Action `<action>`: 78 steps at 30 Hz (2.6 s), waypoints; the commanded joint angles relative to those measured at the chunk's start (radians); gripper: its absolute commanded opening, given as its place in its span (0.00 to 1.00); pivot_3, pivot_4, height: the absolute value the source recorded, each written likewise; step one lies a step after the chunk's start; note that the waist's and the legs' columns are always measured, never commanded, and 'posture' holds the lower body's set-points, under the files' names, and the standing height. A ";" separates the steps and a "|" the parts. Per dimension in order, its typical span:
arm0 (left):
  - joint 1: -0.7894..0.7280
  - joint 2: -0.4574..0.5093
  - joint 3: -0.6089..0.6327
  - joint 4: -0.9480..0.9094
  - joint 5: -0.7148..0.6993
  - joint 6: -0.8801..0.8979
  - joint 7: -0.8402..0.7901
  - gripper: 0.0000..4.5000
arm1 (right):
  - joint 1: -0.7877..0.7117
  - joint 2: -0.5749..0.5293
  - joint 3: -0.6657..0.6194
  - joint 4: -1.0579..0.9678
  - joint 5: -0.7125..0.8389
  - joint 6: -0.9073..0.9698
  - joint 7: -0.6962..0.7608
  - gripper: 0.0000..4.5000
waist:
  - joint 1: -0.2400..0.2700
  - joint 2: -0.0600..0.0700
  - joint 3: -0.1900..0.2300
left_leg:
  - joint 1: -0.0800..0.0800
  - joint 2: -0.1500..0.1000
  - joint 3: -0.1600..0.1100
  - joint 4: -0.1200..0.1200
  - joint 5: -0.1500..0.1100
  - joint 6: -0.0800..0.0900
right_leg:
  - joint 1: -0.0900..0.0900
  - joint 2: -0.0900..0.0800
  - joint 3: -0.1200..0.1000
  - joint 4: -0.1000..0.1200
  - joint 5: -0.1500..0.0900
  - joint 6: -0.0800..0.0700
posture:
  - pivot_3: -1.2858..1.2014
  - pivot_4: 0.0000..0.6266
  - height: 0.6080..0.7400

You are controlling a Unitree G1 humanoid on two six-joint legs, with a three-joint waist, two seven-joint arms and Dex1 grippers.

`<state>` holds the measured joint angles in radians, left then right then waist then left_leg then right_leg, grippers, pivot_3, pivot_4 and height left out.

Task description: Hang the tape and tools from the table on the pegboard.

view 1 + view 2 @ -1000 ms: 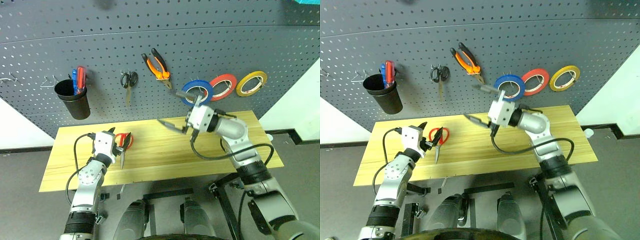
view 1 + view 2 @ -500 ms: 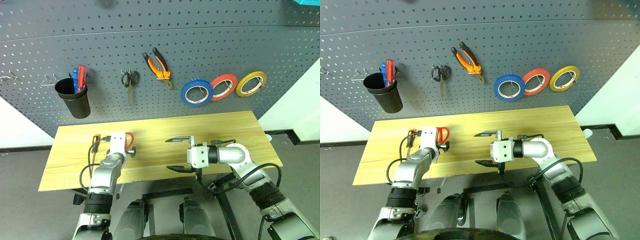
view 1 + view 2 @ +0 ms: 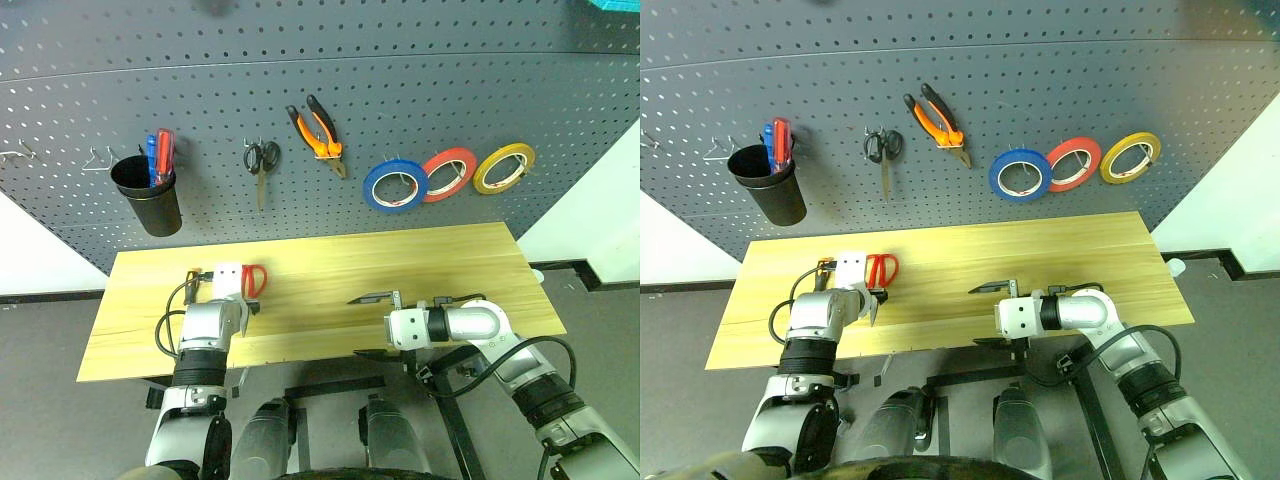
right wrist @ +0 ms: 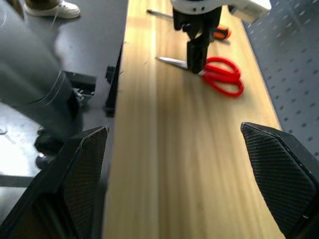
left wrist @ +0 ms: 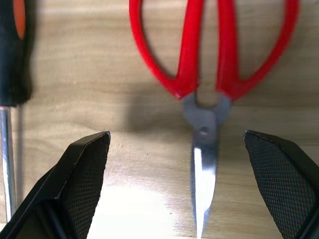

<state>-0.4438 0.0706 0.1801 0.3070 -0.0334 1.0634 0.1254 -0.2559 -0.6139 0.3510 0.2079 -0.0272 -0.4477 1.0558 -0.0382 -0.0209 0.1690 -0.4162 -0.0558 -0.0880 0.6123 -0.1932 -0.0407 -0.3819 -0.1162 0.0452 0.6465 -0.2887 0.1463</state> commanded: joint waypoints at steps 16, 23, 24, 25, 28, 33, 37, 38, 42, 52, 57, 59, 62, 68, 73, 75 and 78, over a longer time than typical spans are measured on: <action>-0.087 0.002 0.075 0.132 -0.058 -0.011 -0.010 0.43 | -0.005 -0.020 -0.027 -0.003 -0.003 -0.030 -0.030 1.00 | -0.003 0.000 0.000 | 0.000 0.000 0.000 0.000 0.000 0.000 | 0.001 0.000 0.000 0.000 0.000 0.000 | 0.49 0.22 0.91; -0.085 0.005 0.074 0.135 -0.056 -0.005 0.001 0.05 | -0.017 -0.014 -0.027 0.003 0.001 -0.031 -0.039 1.00 | -0.002 0.000 0.000 | 0.003 0.000 0.000 0.001 0.000 0.000 | 0.003 0.000 0.000 0.000 0.000 0.001 | 0.49 0.22 0.91; -0.085 0.006 0.075 0.136 -0.057 -0.003 0.001 0.05 | -0.017 -0.014 -0.027 0.003 0.001 -0.031 -0.039 1.00 | -0.003 0.000 0.000 | 0.003 0.000 0.000 0.001 0.000 0.000 | 0.003 0.000 0.000 0.000 0.000 0.001 | 0.49 0.22 0.91; -0.085 0.006 0.075 0.136 -0.058 -0.001 0.000 0.05 | -0.018 -0.013 -0.027 0.003 0.001 -0.031 -0.040 1.00 | -0.003 0.000 0.000 | 0.004 0.000 0.000 0.001 0.000 0.000 | 0.004 0.000 0.000 0.000 0.000 0.001 | 0.49 0.22 0.91; -0.078 0.006 0.075 0.109 -0.064 0.018 -0.008 0.05 | -0.018 -0.007 -0.029 0.001 0.006 -0.031 -0.043 1.00 | -0.003 0.000 0.000 | 0.006 0.000 0.000 0.000 0.000 0.000 | 0.006 0.000 0.000 -0.001 0.000 0.001 | 0.49 0.22 0.91; 0.027 0.051 0.001 -0.097 -0.077 -0.028 -0.118 0.05 | -0.013 0.027 -0.068 -0.009 0.039 -0.055 -0.097 1.00 | -0.007 0.000 0.000 | 0.006 0.000 0.000 0.000 0.000 0.000 | 0.007 0.000 0.000 -0.001 0.000 0.001 | 0.49 0.21 0.91; 0.186 0.138 -0.080 -0.299 -0.077 -0.193 -0.261 0.05 | -0.013 0.080 -0.111 -0.055 0.183 0.005 -0.077 1.00 | -0.006 0.000 0.000 | 0.006 0.001 0.000 0.000 0.000 -0.001 | 0.007 0.000 0.000 -0.001 0.000 0.000 | 0.49 0.21 0.91; 0.231 0.166 -0.096 -0.336 -0.070 -0.263 -0.295 0.05 | -0.013 0.096 -0.125 -0.074 0.234 0.030 -0.069 1.00 | -0.006 0.000 0.000 | 0.006 0.001 0.000 -0.001 -0.001 -0.001 | 0.007 0.000 0.000 -0.001 0.000 0.000 | 0.49 0.21 0.91; 0.358 0.217 -0.083 -0.402 -0.065 -0.517 -0.357 0.05 | -0.029 0.174 -0.192 -0.147 0.395 0.132 -0.094 1.00 | 0.000 0.000 0.000 | 0.007 0.002 0.000 -0.001 -0.002 -0.003 | 0.007 -0.002 0.000 -0.002 0.000 0.000 | 0.50 0.21 0.91; 0.457 0.197 -0.002 -0.345 -0.120 -1.212 -0.482 0.05 | -0.084 0.237 -0.266 -0.264 0.553 0.339 -0.102 1.00 | 0.029 0.001 -0.001 | 0.005 0.004 -0.002 -0.002 -0.004 0.000 | 0.008 -0.003 0.000 -0.015 -0.001 -0.006 | 0.50 0.19 0.91; 0.360 0.179 0.010 -0.290 -0.146 -1.345 -0.483 0.05 | -0.094 0.239 -0.268 -0.272 0.544 0.360 -0.087 1.00 | 0.028 0.001 -0.001 | 0.001 0.002 -0.001 -0.001 -0.004 0.005 | 0.007 -0.003 0.000 -0.017 0.001 -0.003 | 0.50 0.18 0.91; 0.323 0.180 -0.003 -0.274 -0.139 -1.359 -0.486 0.05 | -0.094 0.241 -0.270 -0.264 0.538 0.357 -0.082 1.00 | 0.026 0.001 -0.001 | 0.001 0.001 0.000 -0.001 -0.004 0.005 | 0.007 -0.003 0.000 -0.016 0.002 -0.001 | 0.50 0.18 0.91; 0.269 0.186 -0.022 -0.245 -0.104 -1.357 -0.470 0.05 | -0.090 0.245 -0.271 -0.261 0.530 0.352 -0.078 1.00 | 0.021 0.001 -0.001 | 0.001 0.000 0.001 -0.001 -0.004 0.005 | 0.007 -0.002 0.000 -0.016 0.002 0.000 | 0.49 0.18 0.91; 0.179 0.210 -0.064 -0.171 0.005 -1.340 -0.419 0.05 | -0.077 0.245 -0.275 -0.277 0.520 0.354 -0.084 1.00 | 0.022 0.001 -0.001 | 0.001 0.000 0.002 -0.001 -0.004 0.005 | 0.007 -0.001 0.000 -0.015 0.004 0.002 | 0.49 0.17 0.91; 0.116 0.222 -0.097 -0.113 0.098 -1.282 -0.356 0.05 | -0.063 0.240 -0.278 -0.285 0.518 0.354 -0.082 1.00 | 0.021 0.001 -0.001 | 0.001 0.000 0.002 0.000 -0.003 0.006 | 0.007 0.000 0.000 -0.015 0.004 0.003 | 0.49 0.17 0.91; 0.099 0.221 -0.108 -0.090 0.115 -1.241 -0.342 0.05 | -0.059 0.239 -0.280 -0.285 0.514 0.353 -0.083 1.00 | 0.020 0.001 -0.001 | 0.001 0.000 0.002 0.000 -0.003 0.006 | 0.007 0.000 0.000 -0.015 0.004 0.003 | 0.49 0.17 0.91; 0.091 0.211 -0.103 -0.077 0.081 -1.179 -0.361 0.13 | -0.057 0.239 -0.280 -0.287 0.508 0.353 -0.085 1.00 | 0.017 0.002 -0.001 | 0.001 0.000 0.002 0.000 -0.003 0.006 | 0.007 0.000 0.000 -0.014 0.005 0.004 | 0.49 0.16 0.91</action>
<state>-0.3341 0.2789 0.0667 0.2398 0.0654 -0.1471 -0.2351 -0.3135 -0.3744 0.0901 -0.0341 0.4812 -0.0844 0.9716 -0.0208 -0.0194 0.1680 -0.4150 -0.0558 -0.0858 0.6119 -0.1966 -0.0352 -0.3753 -0.1167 0.0452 0.6322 -0.2842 0.1498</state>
